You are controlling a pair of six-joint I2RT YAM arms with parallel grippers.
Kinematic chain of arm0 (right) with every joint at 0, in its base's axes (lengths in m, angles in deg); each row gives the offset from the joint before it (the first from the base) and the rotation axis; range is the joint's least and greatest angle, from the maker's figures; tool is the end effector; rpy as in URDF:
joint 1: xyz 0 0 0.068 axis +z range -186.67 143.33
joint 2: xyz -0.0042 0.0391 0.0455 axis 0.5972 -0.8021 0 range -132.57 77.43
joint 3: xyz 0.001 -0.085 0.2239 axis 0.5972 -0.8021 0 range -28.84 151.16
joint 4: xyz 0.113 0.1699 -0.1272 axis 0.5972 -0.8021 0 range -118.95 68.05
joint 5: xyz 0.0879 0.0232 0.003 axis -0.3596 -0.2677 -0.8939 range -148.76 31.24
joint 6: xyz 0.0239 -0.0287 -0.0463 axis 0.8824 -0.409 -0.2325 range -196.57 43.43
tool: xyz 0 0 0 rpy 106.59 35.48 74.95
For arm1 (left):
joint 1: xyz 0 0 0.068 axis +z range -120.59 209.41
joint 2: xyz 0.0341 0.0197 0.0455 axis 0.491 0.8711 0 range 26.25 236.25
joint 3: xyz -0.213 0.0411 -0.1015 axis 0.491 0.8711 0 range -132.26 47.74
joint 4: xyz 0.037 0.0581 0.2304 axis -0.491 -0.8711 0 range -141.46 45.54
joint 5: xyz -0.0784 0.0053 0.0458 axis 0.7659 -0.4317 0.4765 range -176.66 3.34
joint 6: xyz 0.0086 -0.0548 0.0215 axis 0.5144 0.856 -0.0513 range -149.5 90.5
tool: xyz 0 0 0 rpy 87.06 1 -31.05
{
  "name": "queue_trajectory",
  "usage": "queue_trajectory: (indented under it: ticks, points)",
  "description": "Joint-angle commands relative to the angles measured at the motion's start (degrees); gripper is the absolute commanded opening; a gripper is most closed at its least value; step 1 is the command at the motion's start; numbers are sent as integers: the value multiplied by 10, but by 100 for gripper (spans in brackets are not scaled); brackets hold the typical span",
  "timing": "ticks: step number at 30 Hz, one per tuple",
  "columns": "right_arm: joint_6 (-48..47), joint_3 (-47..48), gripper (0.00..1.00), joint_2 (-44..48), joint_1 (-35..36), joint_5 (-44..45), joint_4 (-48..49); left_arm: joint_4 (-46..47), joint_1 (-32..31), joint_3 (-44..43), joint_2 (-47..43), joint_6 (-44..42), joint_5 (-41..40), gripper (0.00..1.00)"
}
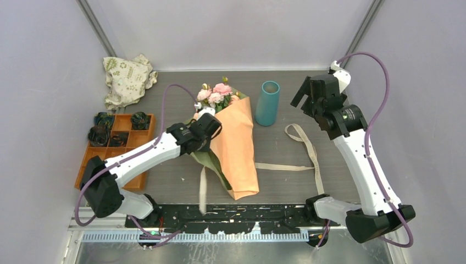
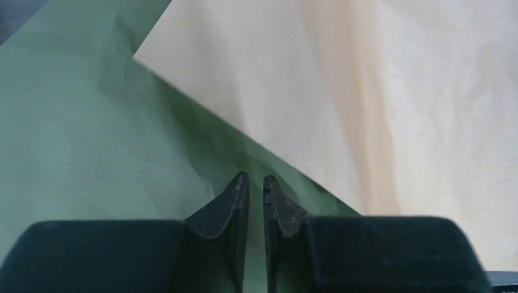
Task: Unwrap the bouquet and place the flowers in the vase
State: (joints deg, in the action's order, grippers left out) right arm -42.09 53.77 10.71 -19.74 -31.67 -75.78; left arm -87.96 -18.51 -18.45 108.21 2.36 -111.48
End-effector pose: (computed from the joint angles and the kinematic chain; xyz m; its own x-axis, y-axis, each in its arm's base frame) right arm 0.2123 0.0438 0.3734 -0.4371 0.3938 -0.8086 0.4025 0.8896 0.2157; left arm 0.1988 -0.1929 0.2403 -0.7690 0.1367 -0.6245 0.1459 0.9886 0.0367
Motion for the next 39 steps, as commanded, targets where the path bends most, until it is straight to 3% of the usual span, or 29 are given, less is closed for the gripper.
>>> queue_trajectory:
  ticks: [1,5,13,17,22,29,39]
  points:
    - [-27,-4,93,1,22,-132,45,-4,34,63,-32,53,10,15]
    - [-33,-14,91,-22,135,-68,41,2,40,98,-37,104,32,12]
    - [-15,-32,86,-97,273,-93,69,-28,55,111,-5,165,33,11]
    - [-11,-33,86,-150,332,-82,68,-31,68,125,15,199,19,4]
    - [-9,-32,86,-216,388,-77,77,-46,70,156,-104,242,-45,1]
    - [-32,45,87,-334,450,-54,64,-132,69,115,-287,225,-130,6]
    - [-54,147,85,-447,485,-24,14,-157,70,73,-363,211,-143,6]
